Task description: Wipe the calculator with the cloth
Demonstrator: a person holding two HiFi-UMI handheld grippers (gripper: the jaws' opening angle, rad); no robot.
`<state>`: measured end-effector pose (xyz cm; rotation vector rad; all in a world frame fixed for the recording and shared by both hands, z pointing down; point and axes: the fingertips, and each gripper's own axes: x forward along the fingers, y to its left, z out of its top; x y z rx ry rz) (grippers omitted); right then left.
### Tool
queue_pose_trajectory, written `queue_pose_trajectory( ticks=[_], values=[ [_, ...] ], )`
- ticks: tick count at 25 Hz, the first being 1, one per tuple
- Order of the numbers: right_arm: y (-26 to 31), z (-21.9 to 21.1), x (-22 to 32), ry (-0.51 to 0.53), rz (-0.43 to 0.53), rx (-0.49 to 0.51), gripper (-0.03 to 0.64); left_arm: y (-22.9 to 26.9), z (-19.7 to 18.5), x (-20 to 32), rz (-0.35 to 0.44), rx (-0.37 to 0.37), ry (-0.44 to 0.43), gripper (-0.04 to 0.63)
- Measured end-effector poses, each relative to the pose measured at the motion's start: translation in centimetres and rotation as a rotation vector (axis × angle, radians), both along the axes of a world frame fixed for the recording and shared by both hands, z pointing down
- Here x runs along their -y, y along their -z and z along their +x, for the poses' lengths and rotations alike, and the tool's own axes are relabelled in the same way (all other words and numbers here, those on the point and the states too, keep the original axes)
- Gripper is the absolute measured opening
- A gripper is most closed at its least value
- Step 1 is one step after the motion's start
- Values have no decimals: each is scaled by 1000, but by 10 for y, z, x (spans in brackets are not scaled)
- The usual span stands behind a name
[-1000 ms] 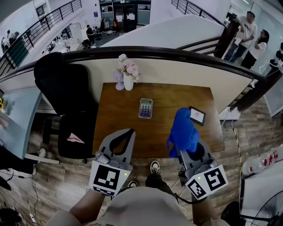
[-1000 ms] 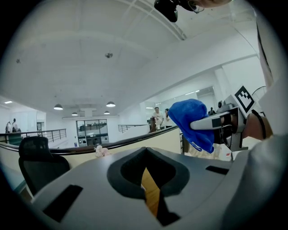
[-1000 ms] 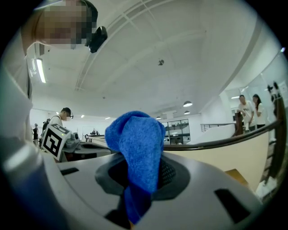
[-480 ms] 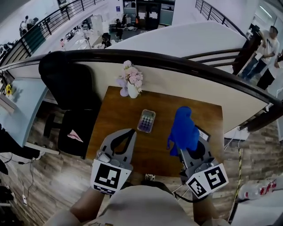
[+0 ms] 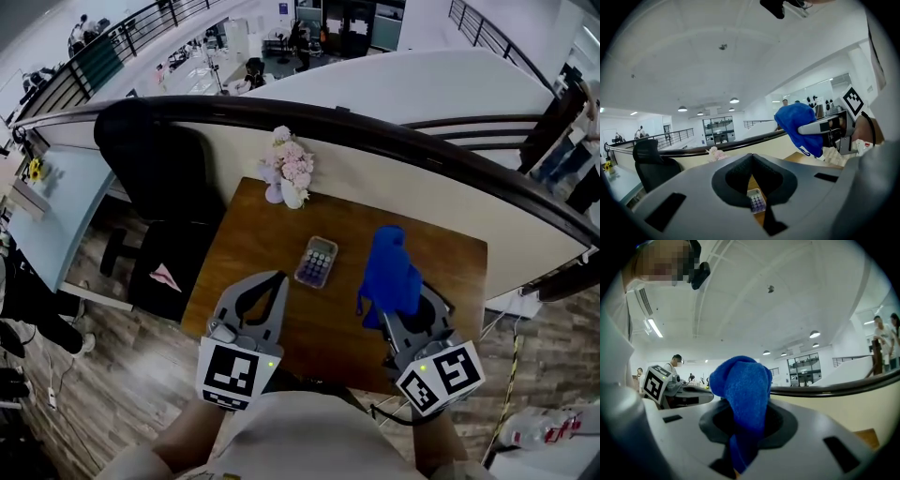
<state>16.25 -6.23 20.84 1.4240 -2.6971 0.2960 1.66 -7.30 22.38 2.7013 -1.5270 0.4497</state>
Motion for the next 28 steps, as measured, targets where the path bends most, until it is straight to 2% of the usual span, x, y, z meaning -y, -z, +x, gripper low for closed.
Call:
queue_pose_trajectory(
  ticks=[15,28],
  values=[
    [-61,-25,48,-12,-137,-28,100,-51,-15,45,-129,8,-73,2],
    [-179,-42,136,34,-284,-137,100,-169,-9,102,-322,10,-115,2]
  ],
)
